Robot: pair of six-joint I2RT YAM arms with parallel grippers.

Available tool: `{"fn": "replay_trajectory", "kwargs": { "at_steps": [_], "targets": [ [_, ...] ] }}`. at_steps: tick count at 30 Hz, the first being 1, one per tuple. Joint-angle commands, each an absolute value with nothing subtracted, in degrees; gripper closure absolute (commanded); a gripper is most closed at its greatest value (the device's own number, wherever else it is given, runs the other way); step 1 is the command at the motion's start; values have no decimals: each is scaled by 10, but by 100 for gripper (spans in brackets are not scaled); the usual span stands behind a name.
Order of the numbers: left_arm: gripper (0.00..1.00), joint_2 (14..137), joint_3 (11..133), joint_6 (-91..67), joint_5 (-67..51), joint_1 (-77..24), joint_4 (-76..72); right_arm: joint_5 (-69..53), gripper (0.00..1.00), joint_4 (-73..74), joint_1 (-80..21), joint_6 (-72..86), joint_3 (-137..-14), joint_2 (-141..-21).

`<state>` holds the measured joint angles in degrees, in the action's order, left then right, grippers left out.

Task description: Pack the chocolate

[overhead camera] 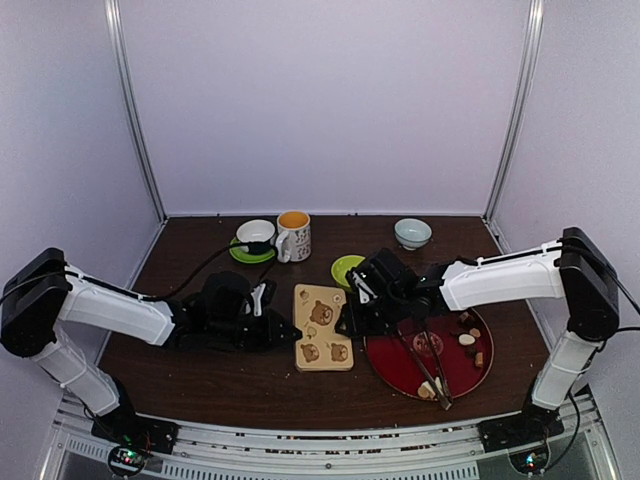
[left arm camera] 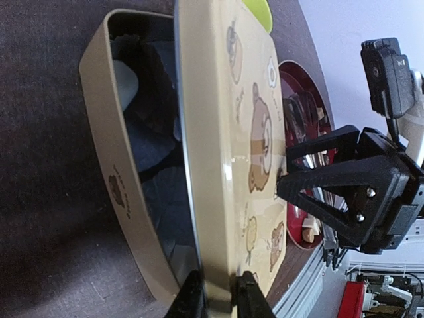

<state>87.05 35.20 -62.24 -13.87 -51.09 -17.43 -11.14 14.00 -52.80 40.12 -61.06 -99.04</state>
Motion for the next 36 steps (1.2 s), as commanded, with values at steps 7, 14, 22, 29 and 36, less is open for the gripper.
{"fn": "replay_trajectory", "kwargs": {
  "at_steps": [7, 14, 22, 29, 36],
  "targets": [
    [80, 883, 404, -562, -109, -479, -107, -119, 59, 142, -512, 375, -648, -1017],
    [76, 899, 423, -541, -108, -470, -76, -132, 59, 138, -512, 374, -659, -1031],
    [67, 882, 433, -518, -76, -470, -28, -140, 59, 126, -512, 380, -652, -1036],
    [63, 896, 442, -507, -87, -465, -31, -128, 59, 129, -507, 382, -664, -1046],
    [66, 917, 449, -498, -101, -449, -44, -128, 58, 136, -490, 371, -685, -1060]
  ]
}}
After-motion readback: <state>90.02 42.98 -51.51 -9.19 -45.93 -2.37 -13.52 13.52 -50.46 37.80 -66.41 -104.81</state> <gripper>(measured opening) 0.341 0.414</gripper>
